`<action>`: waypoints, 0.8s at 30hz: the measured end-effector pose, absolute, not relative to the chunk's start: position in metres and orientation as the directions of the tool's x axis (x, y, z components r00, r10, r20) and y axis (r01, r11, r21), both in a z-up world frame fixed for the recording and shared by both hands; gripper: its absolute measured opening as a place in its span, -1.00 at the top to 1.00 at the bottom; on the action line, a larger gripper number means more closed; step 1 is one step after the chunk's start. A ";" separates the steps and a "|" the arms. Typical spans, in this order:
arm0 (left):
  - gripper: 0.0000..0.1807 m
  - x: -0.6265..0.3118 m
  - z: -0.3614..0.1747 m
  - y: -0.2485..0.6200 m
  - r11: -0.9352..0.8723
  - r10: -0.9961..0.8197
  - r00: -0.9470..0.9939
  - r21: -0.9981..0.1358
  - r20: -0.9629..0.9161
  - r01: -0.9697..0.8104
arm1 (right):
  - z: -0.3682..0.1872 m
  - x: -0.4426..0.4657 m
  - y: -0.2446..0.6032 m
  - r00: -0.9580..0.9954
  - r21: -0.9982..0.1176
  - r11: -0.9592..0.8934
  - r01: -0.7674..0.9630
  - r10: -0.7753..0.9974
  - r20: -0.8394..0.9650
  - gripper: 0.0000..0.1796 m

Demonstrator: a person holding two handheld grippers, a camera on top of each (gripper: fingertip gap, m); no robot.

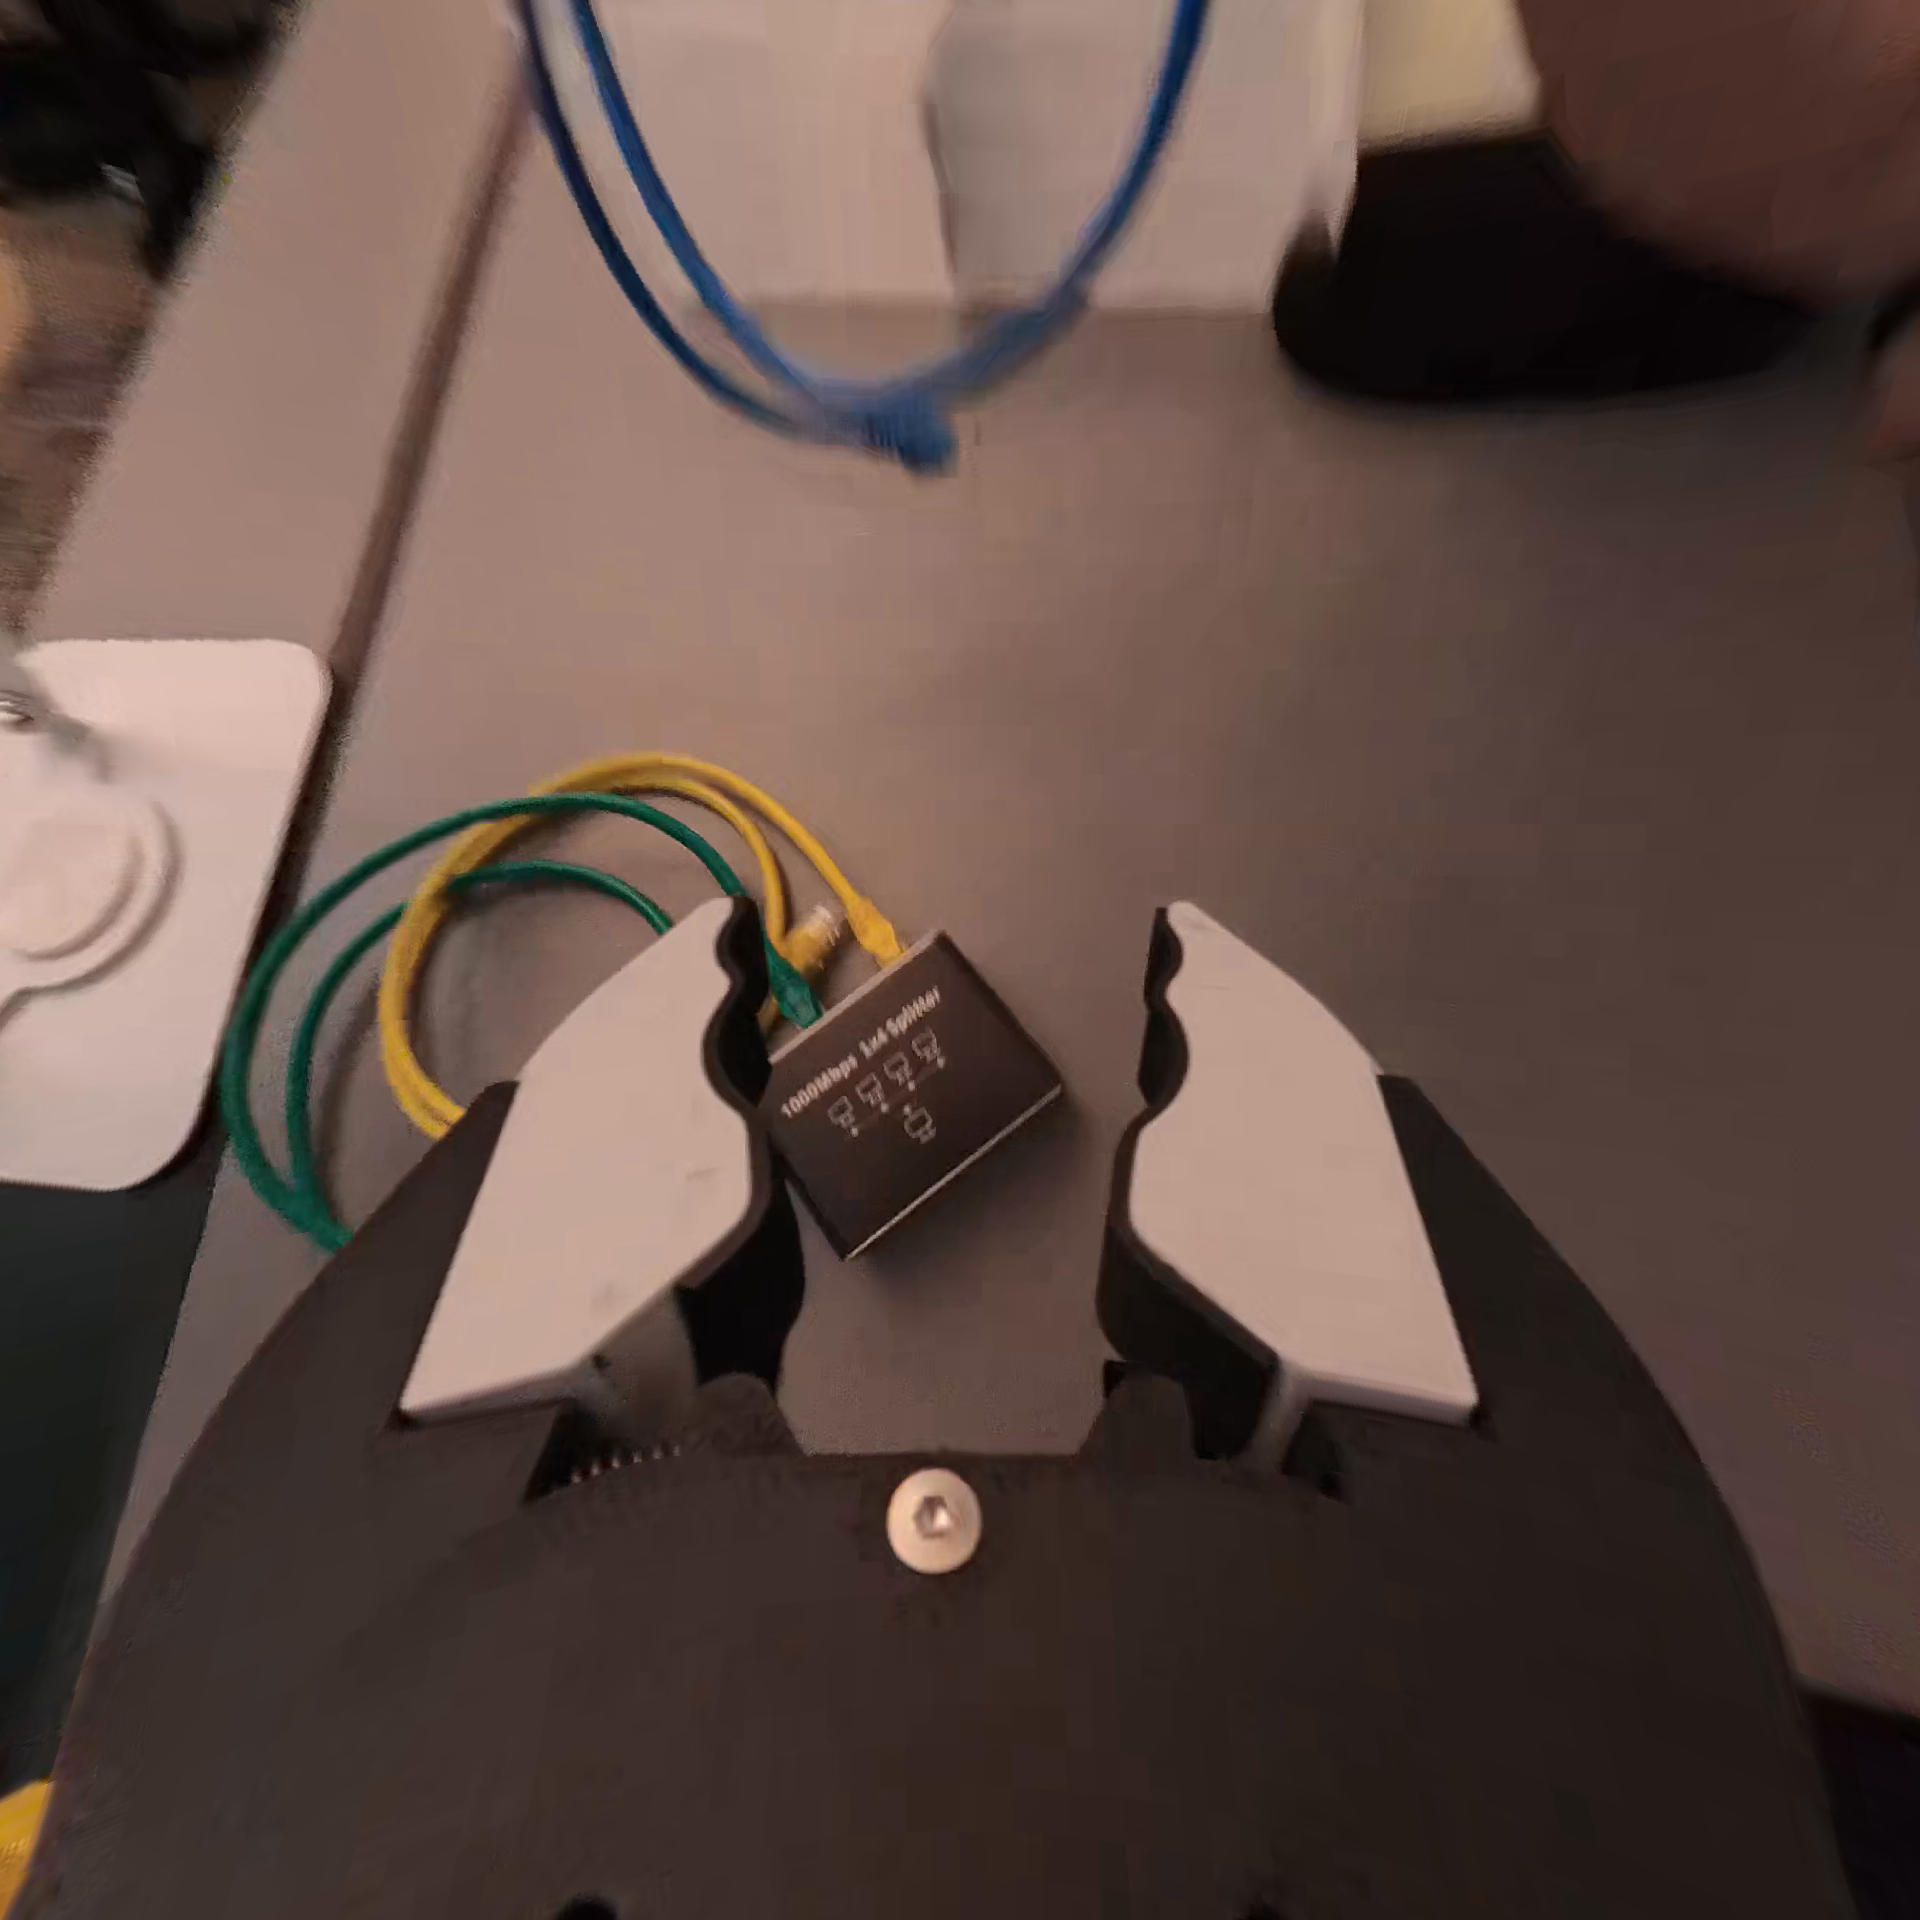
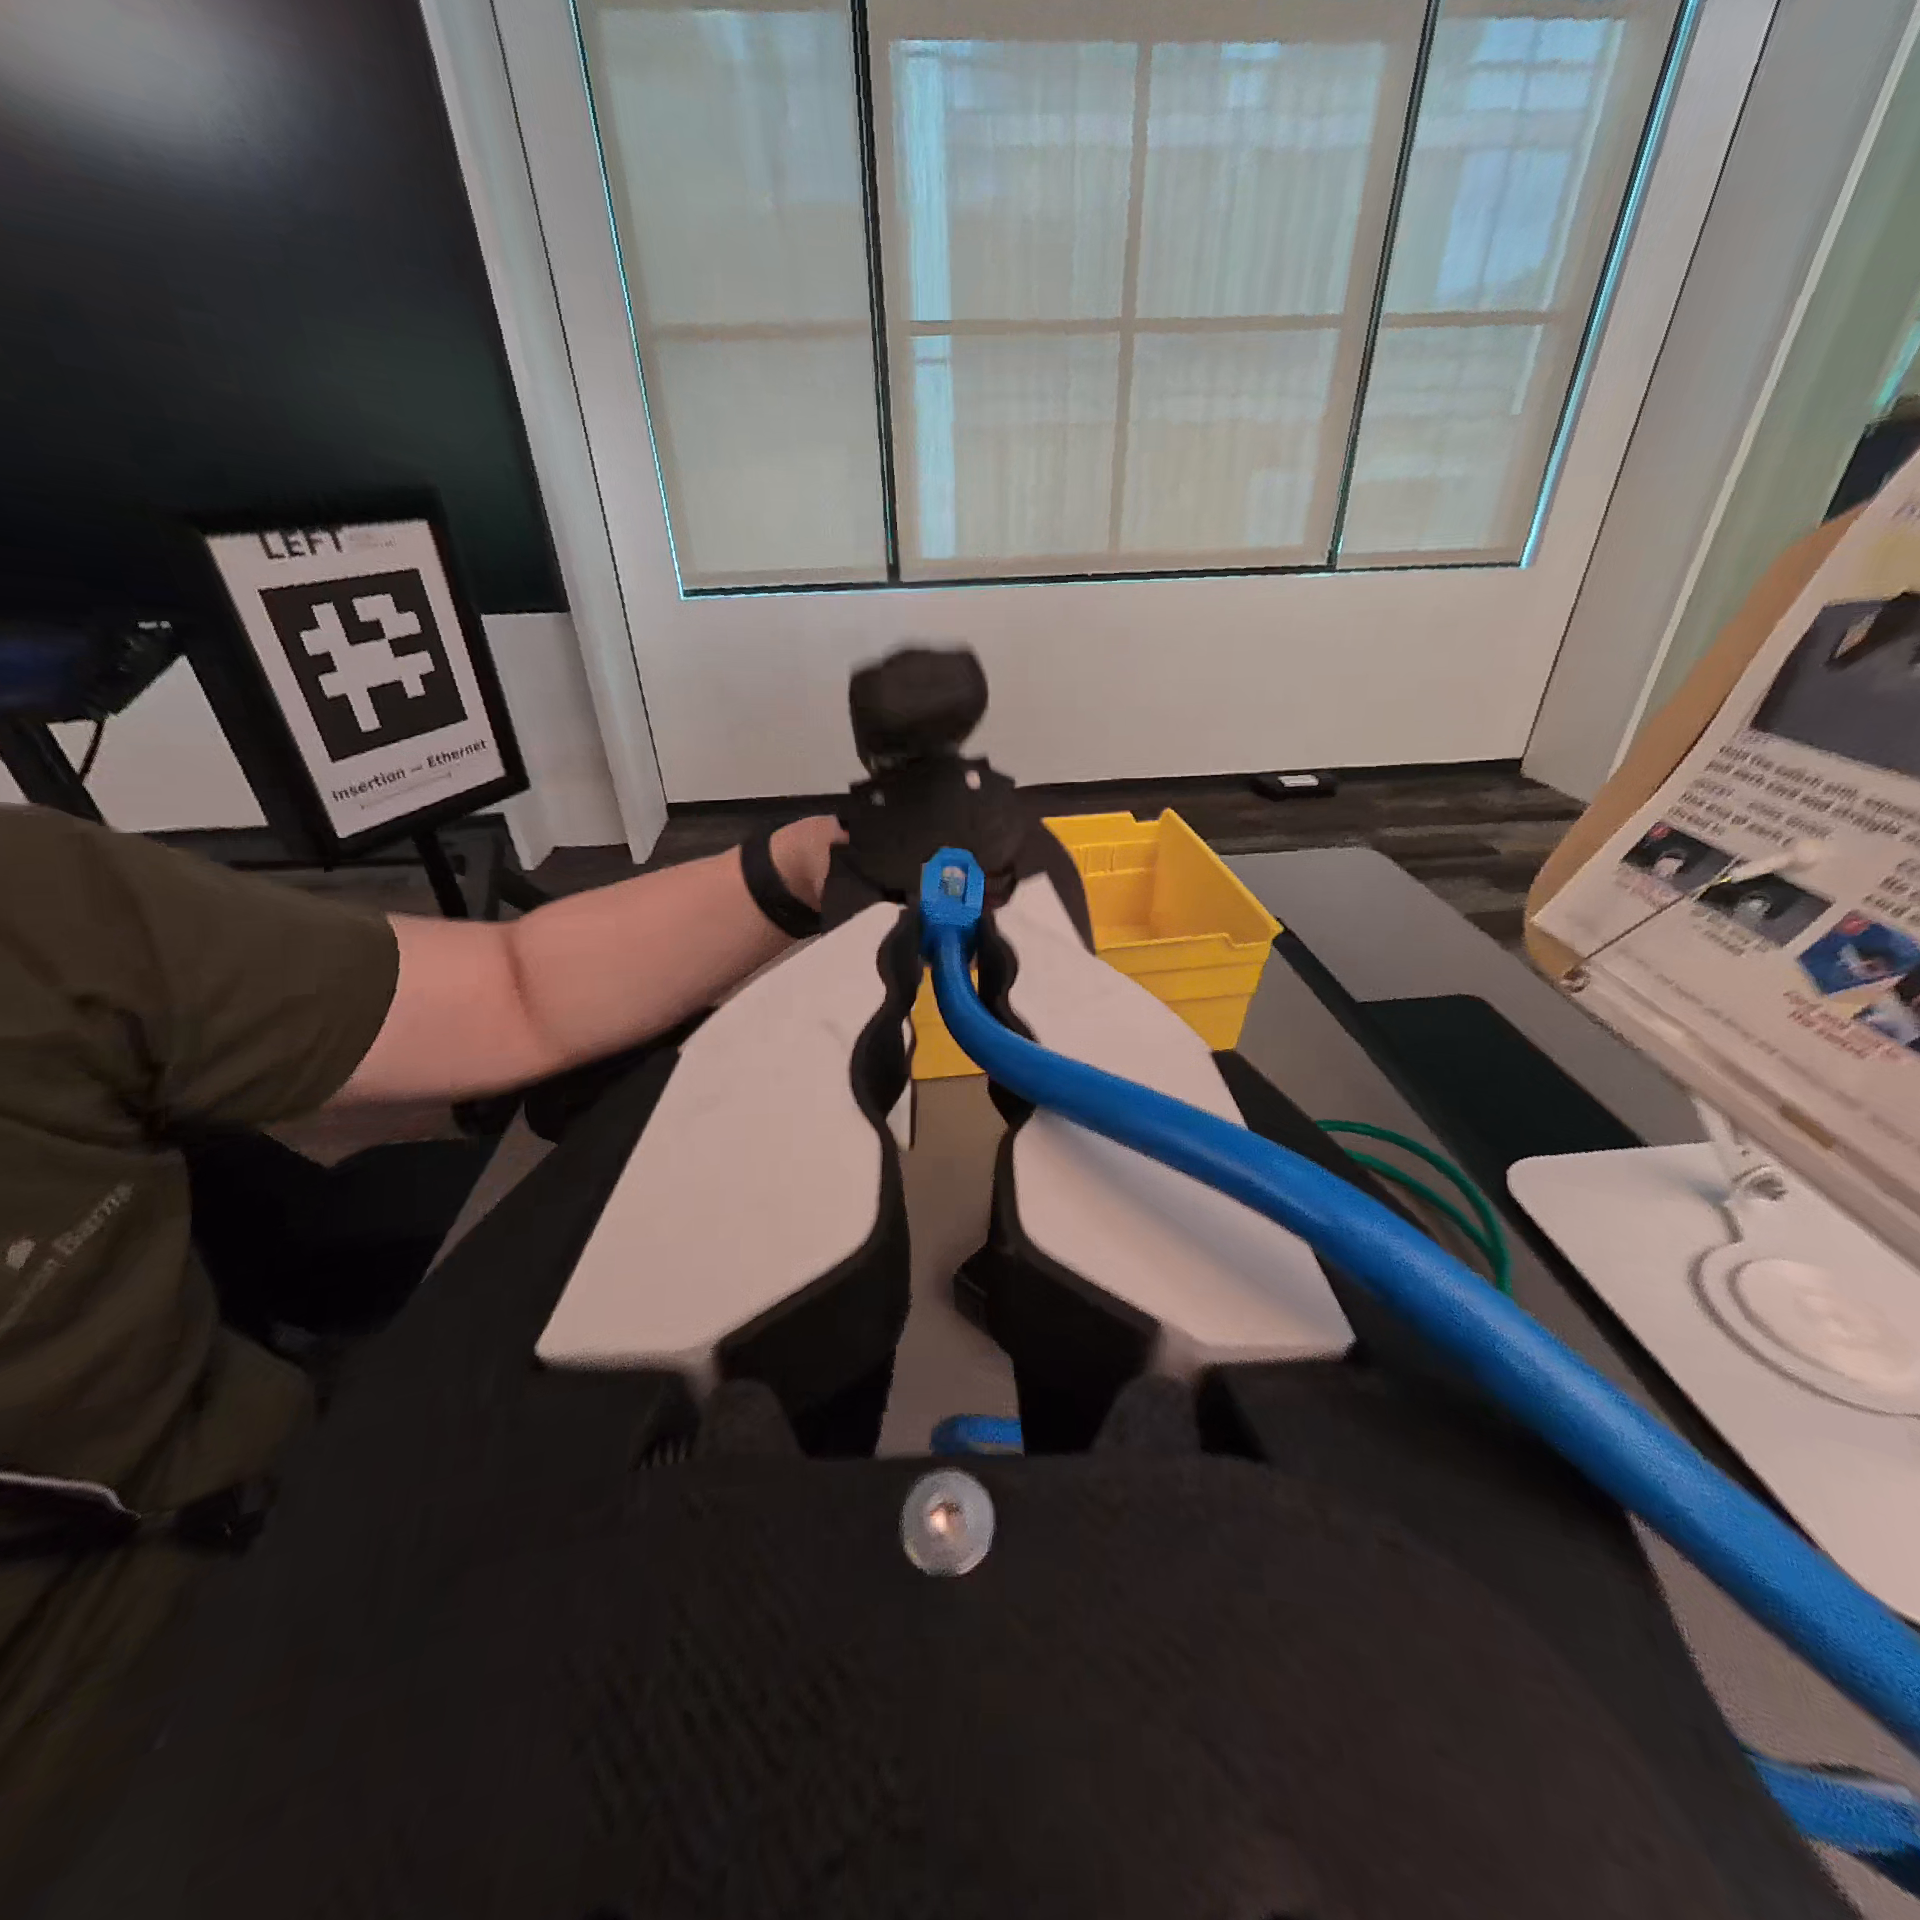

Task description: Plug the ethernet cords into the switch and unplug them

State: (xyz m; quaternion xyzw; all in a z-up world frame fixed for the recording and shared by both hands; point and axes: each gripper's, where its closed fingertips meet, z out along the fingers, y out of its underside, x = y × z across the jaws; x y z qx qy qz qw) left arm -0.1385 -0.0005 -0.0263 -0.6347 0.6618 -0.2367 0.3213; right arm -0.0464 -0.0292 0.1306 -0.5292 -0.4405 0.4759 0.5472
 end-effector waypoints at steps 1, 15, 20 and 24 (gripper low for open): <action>0.22 -0.141 -0.044 0.002 0.109 -0.991 -0.025 -0.663 -0.134 -0.741 | 0.135 -0.041 -0.033 0.157 -0.999 0.004 -0.053 0.988 -0.004 0.88; 0.03 -0.166 -0.139 0.037 -0.002 -1.000 0.003 -0.165 -0.004 -0.986 | 0.164 -0.014 -0.058 0.146 -0.991 0.099 -0.092 0.986 0.085 0.88; 0.03 -0.147 -0.139 0.032 -0.312 -0.947 0.322 -0.236 -0.002 -0.920 | 0.173 -0.007 -0.066 0.138 -0.988 0.102 -0.114 0.987 0.085 0.88; 0.02 -0.121 -0.137 0.012 -0.536 -0.830 0.556 -0.320 0.034 -0.781 | 0.176 -0.002 -0.065 0.153 -0.990 0.071 -0.123 0.987 0.051 0.88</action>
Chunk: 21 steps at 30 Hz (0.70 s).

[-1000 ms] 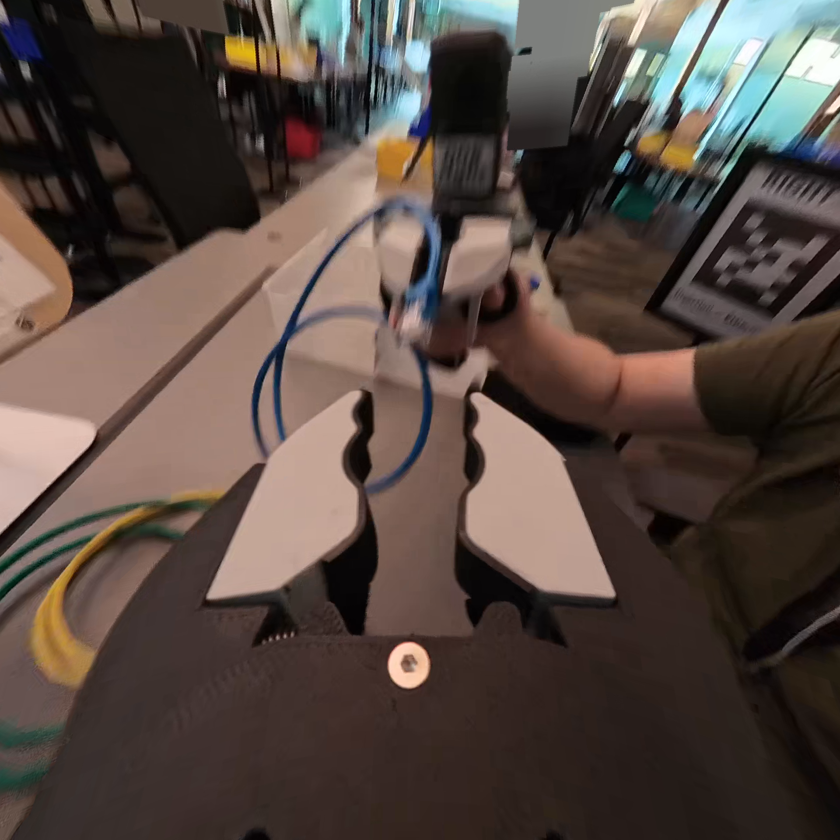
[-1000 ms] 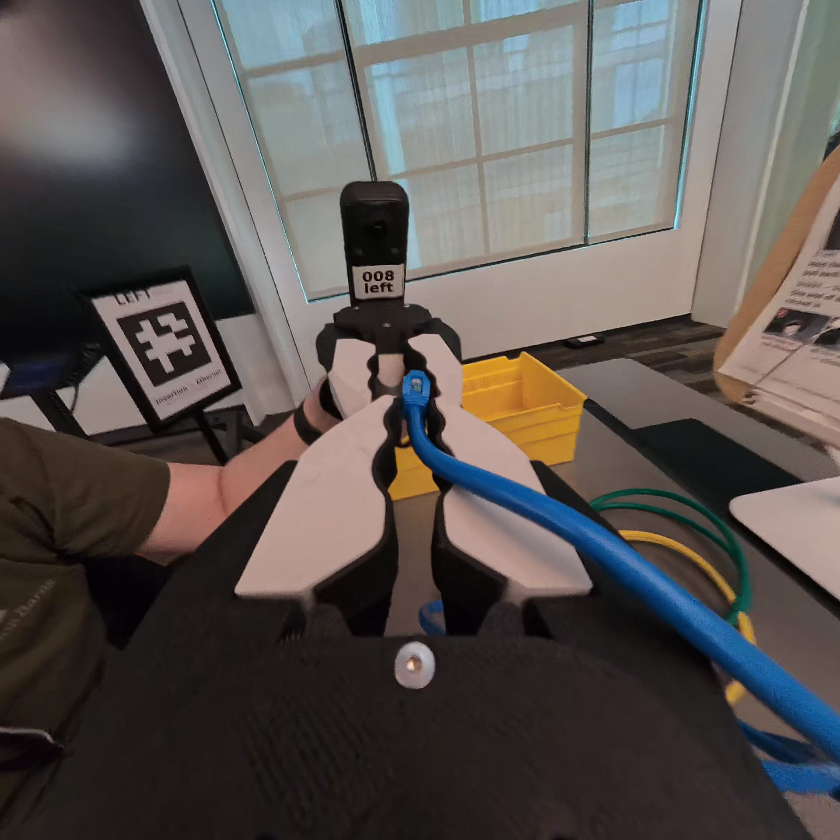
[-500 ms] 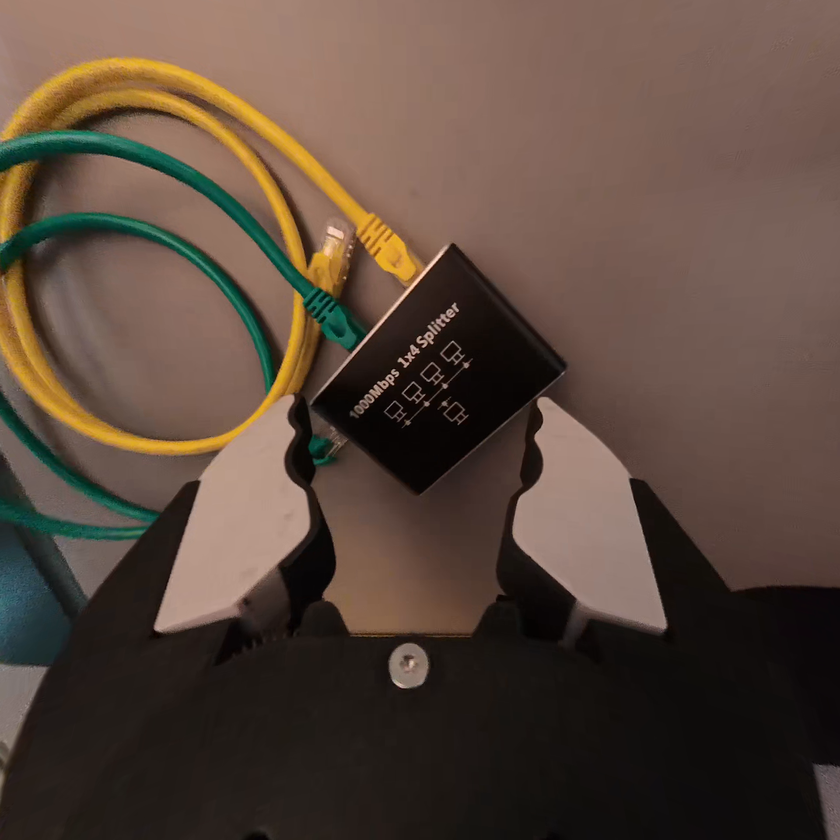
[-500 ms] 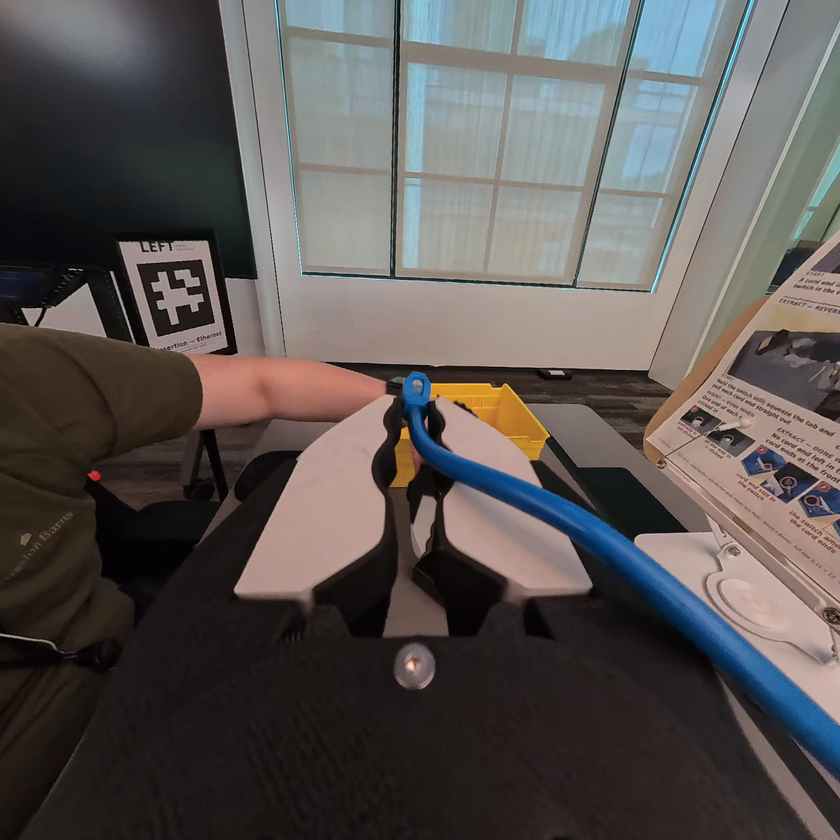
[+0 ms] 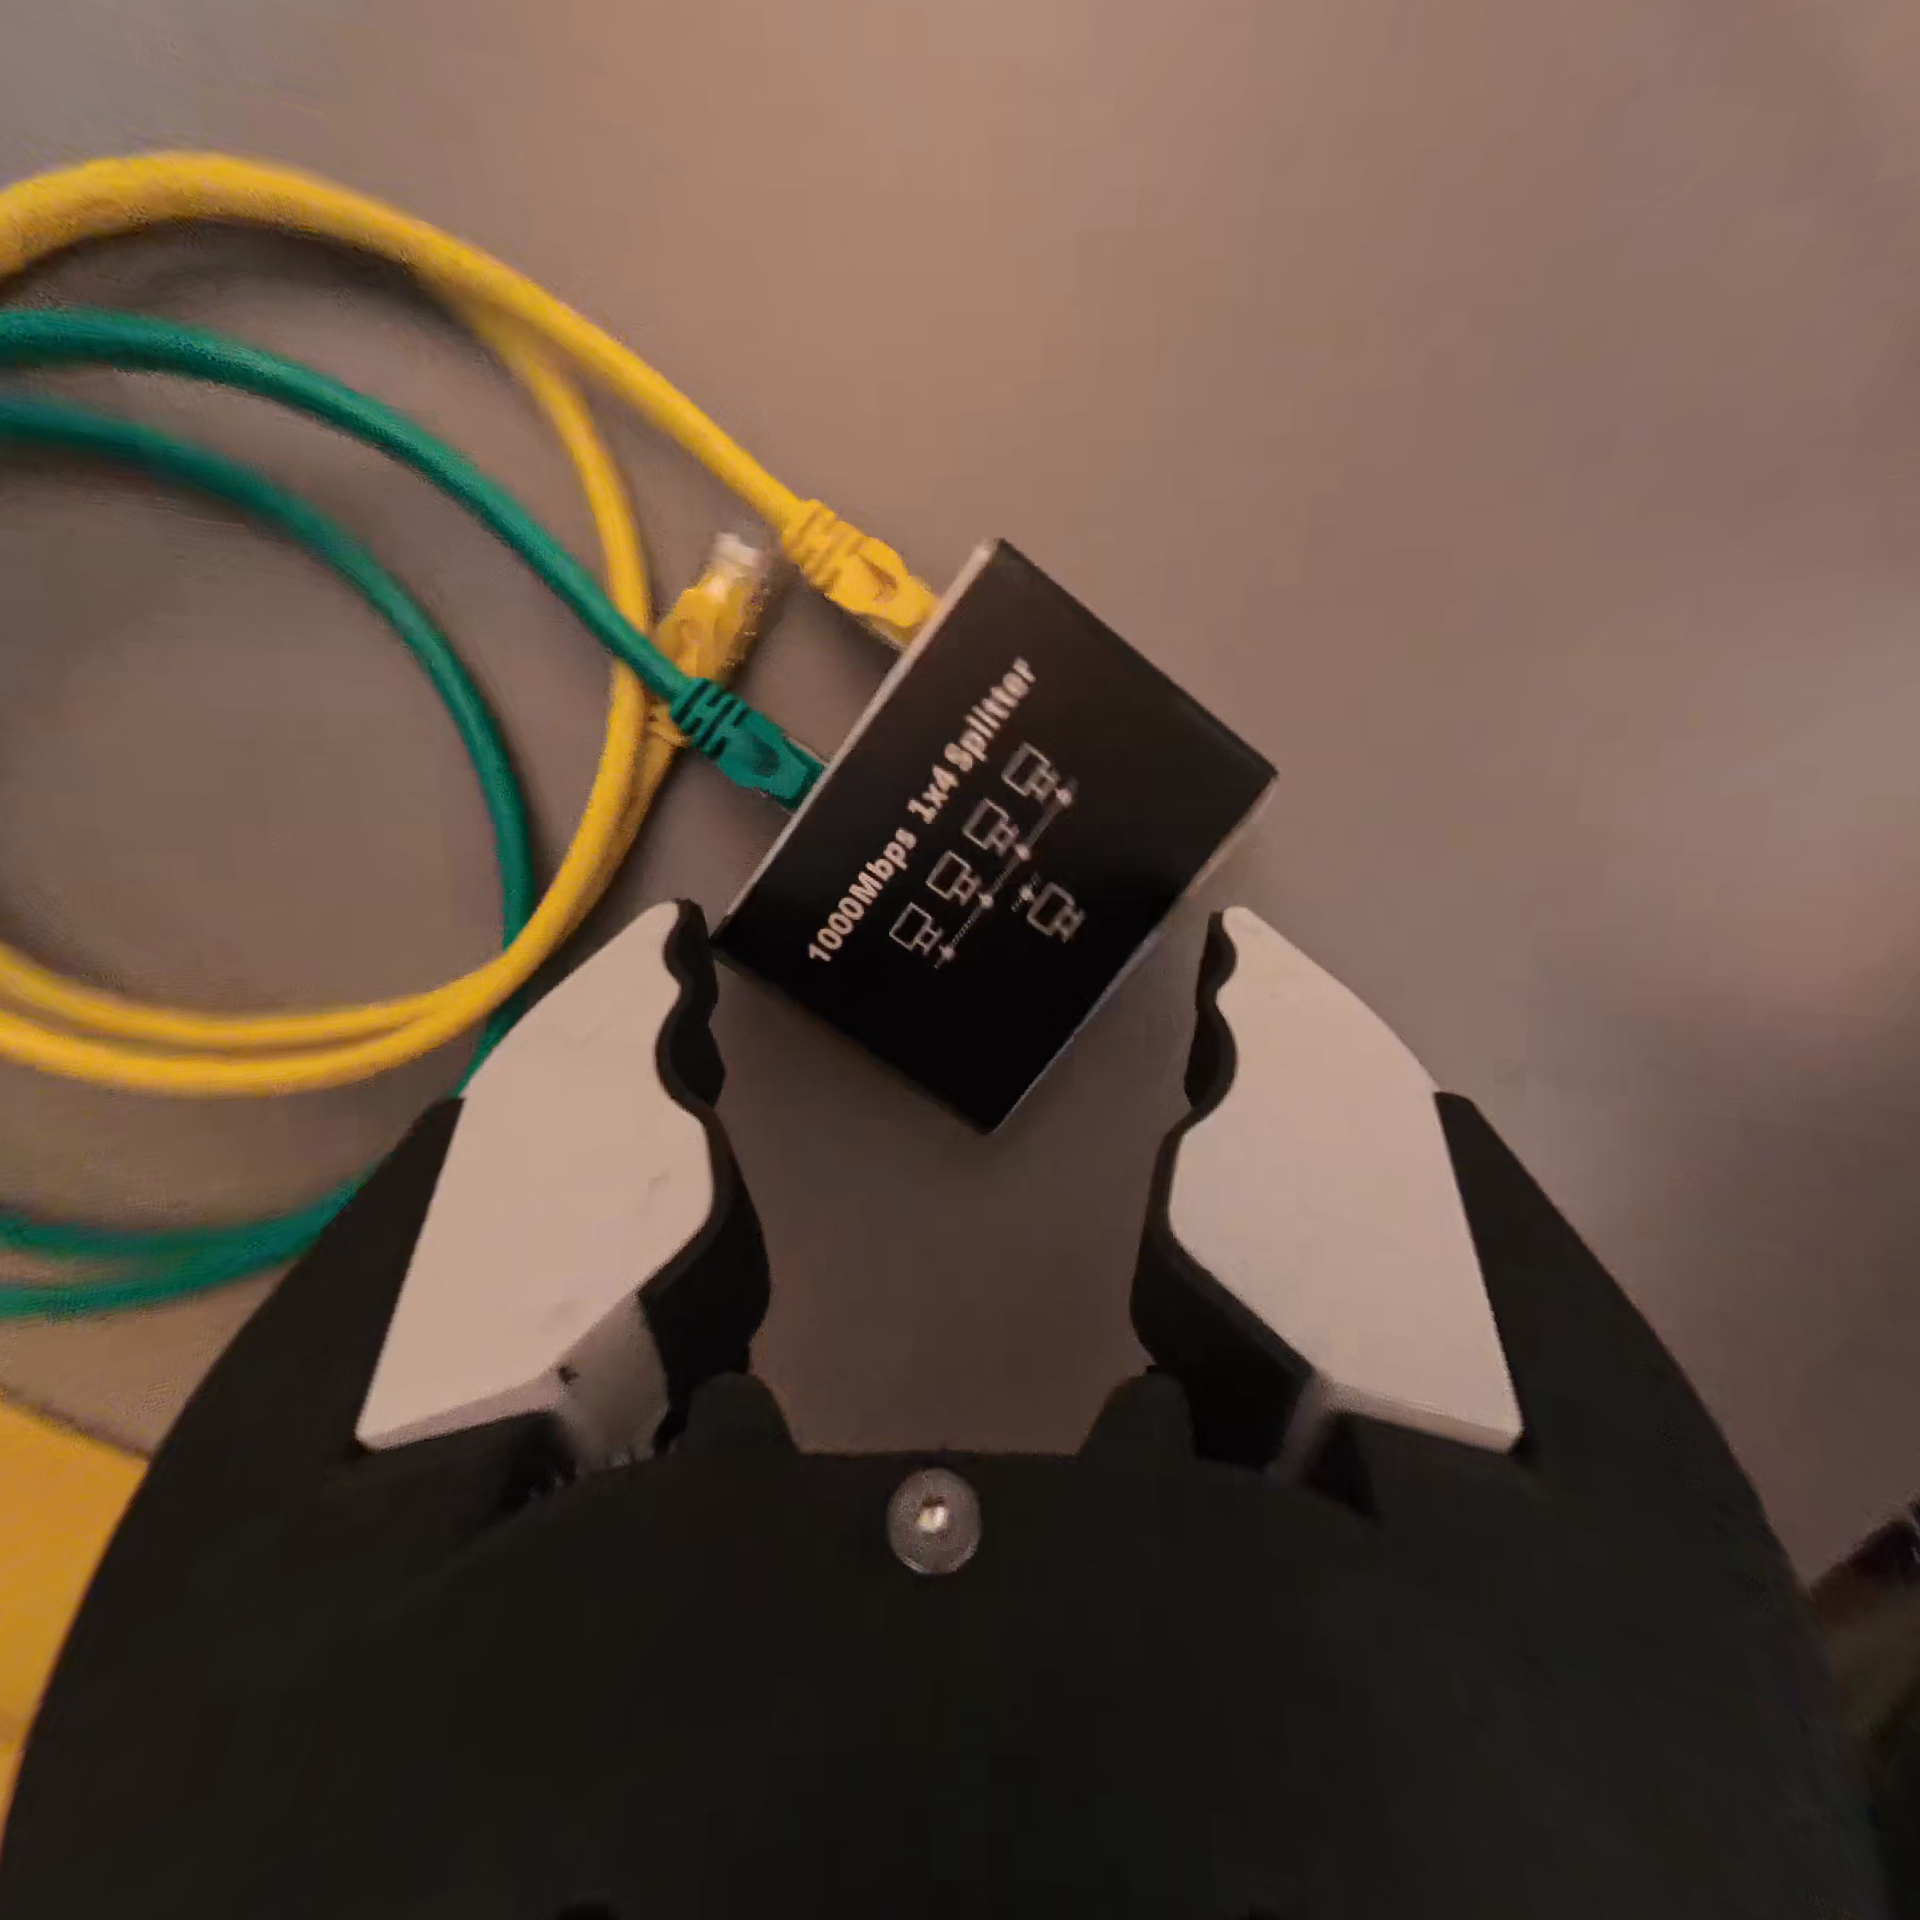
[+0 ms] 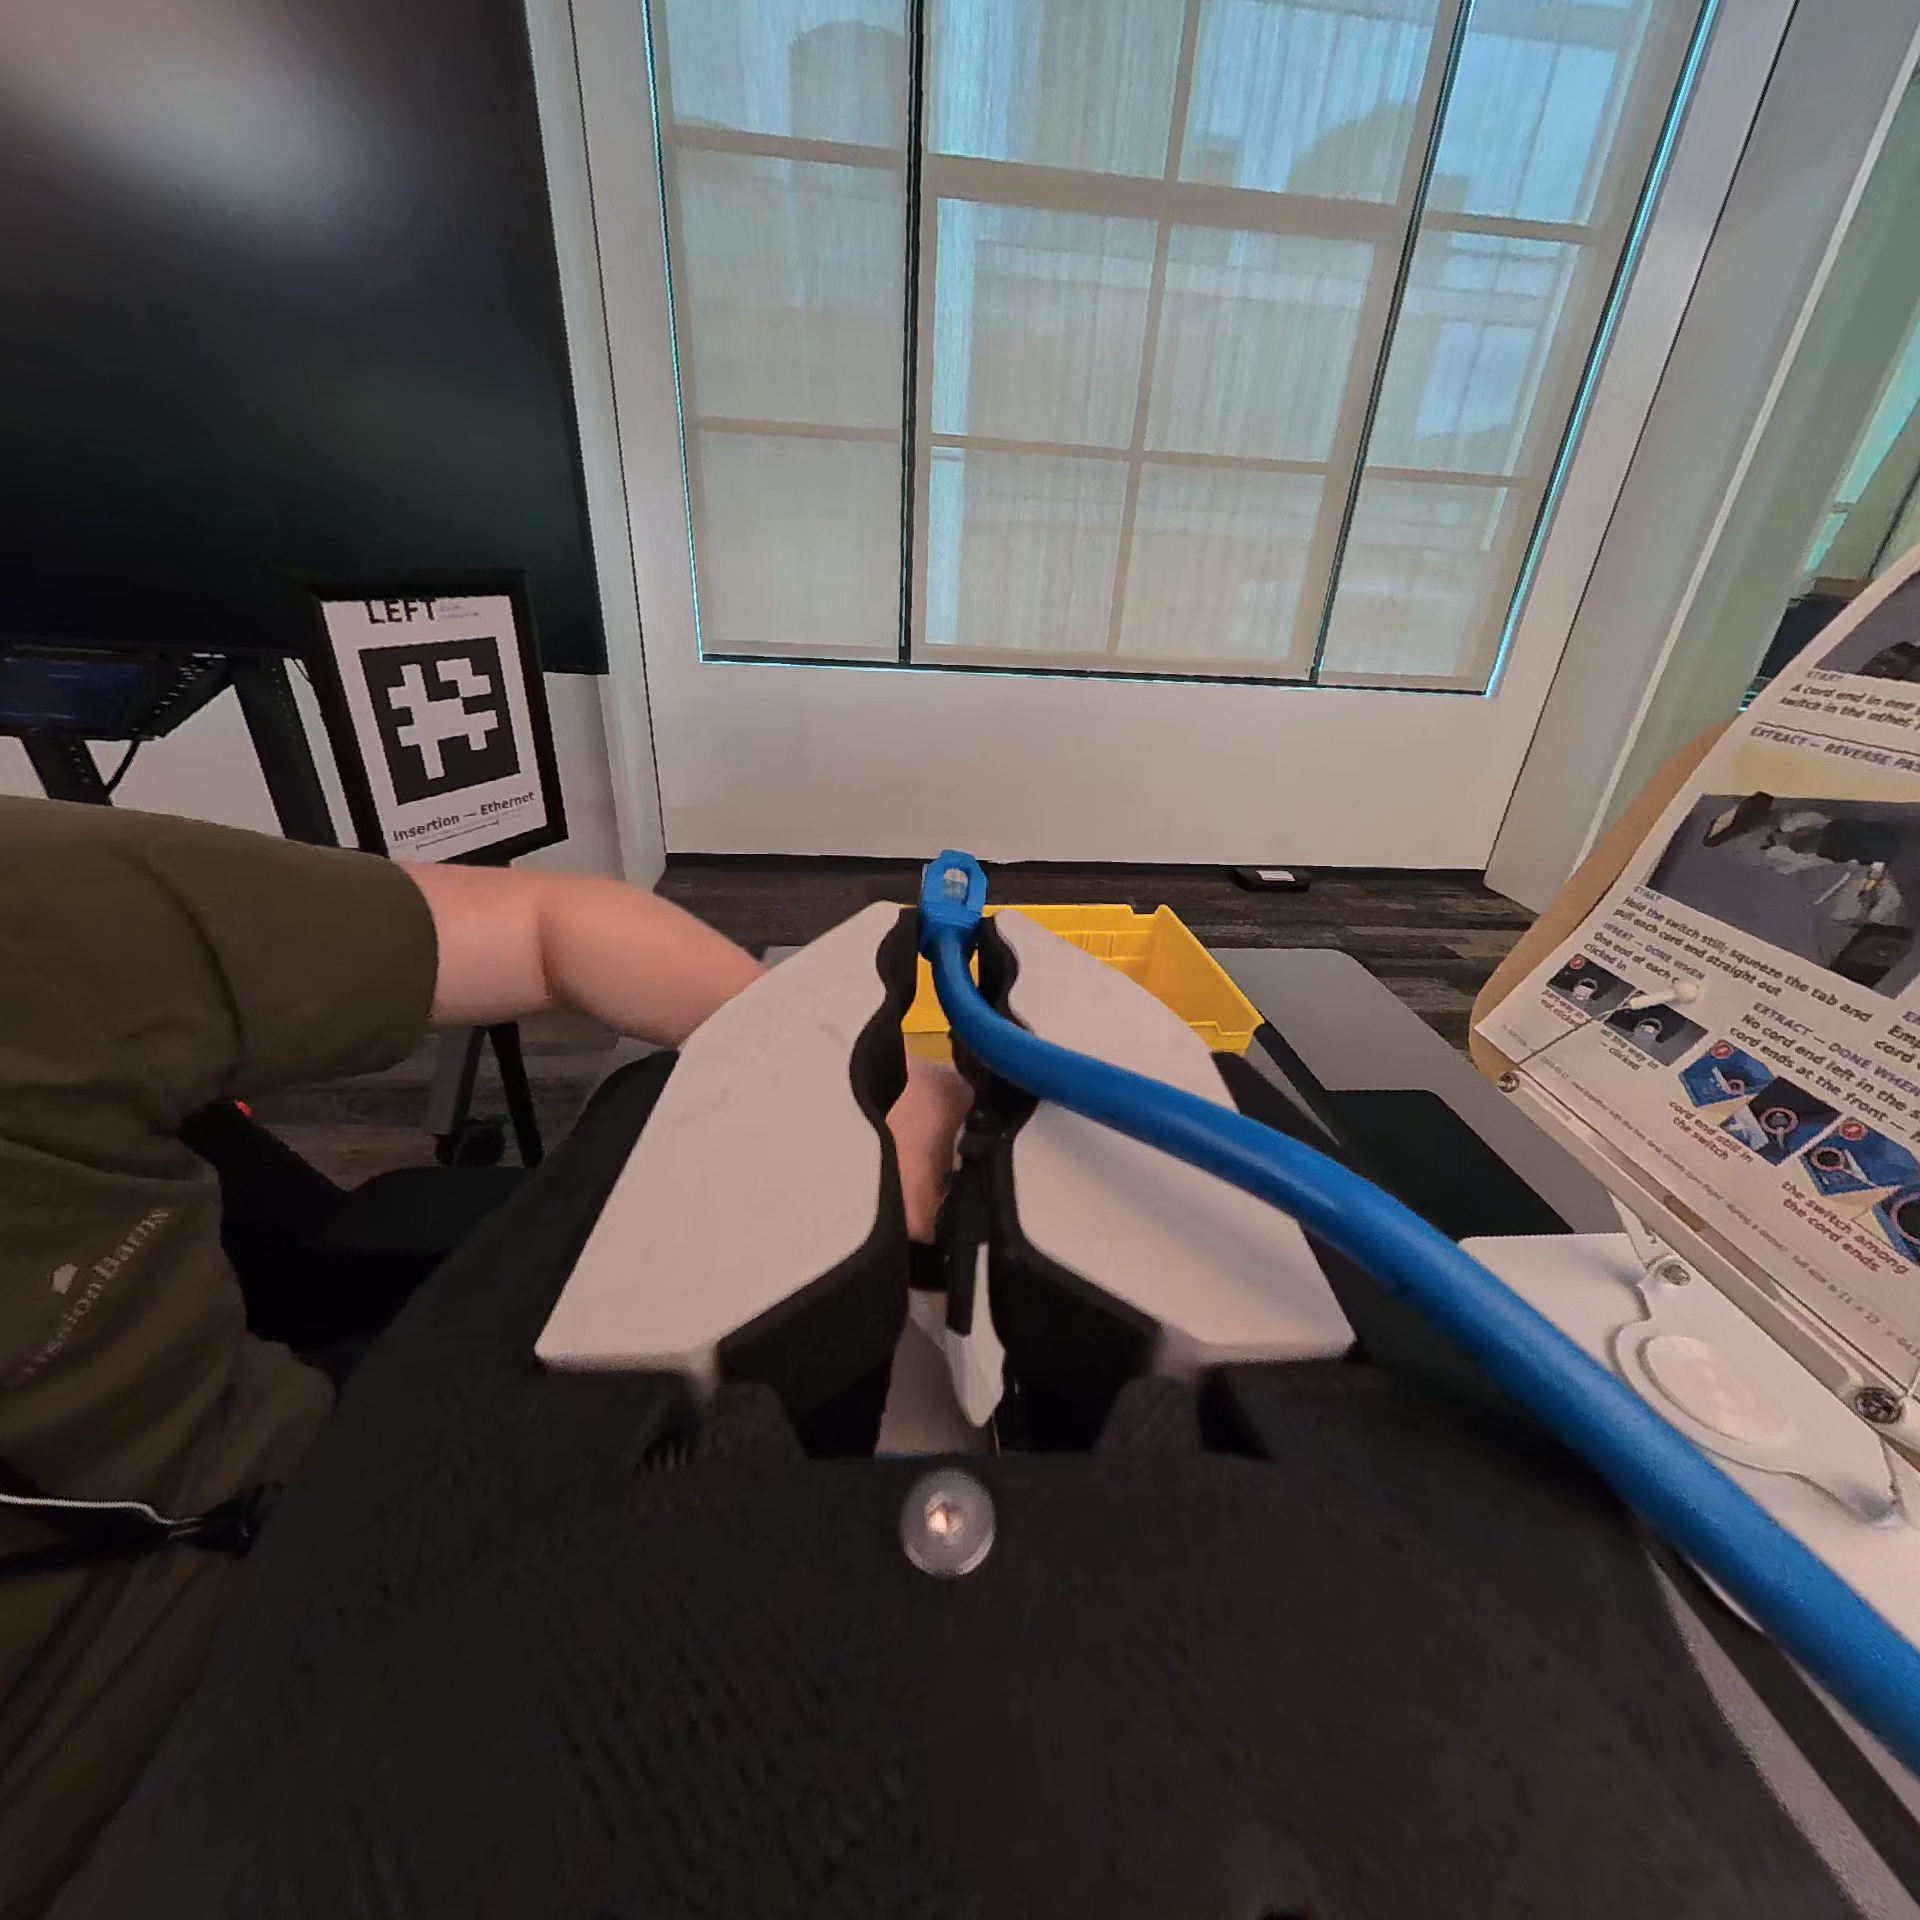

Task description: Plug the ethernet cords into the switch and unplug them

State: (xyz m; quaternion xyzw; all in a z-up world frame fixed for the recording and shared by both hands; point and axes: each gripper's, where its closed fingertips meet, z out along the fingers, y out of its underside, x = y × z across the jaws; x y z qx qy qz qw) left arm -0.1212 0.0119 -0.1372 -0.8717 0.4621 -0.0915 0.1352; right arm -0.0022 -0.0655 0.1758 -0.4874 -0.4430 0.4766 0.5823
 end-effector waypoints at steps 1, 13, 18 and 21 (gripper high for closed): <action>-0.01 -0.112 -0.136 0.000 -0.499 -0.858 0.511 -0.328 0.054 -0.802 | 0.176 -0.002 -0.066 0.149 -0.990 0.066 -0.124 0.988 0.048 0.88; 0.12 -0.088 -0.149 -0.023 -0.150 -0.988 0.151 -0.327 0.020 -0.933 | 0.174 0.000 -0.068 0.145 -0.991 0.074 -0.107 0.988 0.058 0.88; 0.17 -0.087 -0.159 -0.021 -0.043 -0.999 0.047 -0.267 -0.009 -0.963 | 0.172 0.002 -0.063 0.156 -0.993 0.065 -0.100 0.987 0.049 0.88; 0.14 -0.086 -0.160 -0.020 -0.042 -0.999 0.046 -0.239 -0.010 -0.970 | 0.171 0.003 -0.061 0.163 -0.994 0.064 -0.094 0.985 0.048 0.88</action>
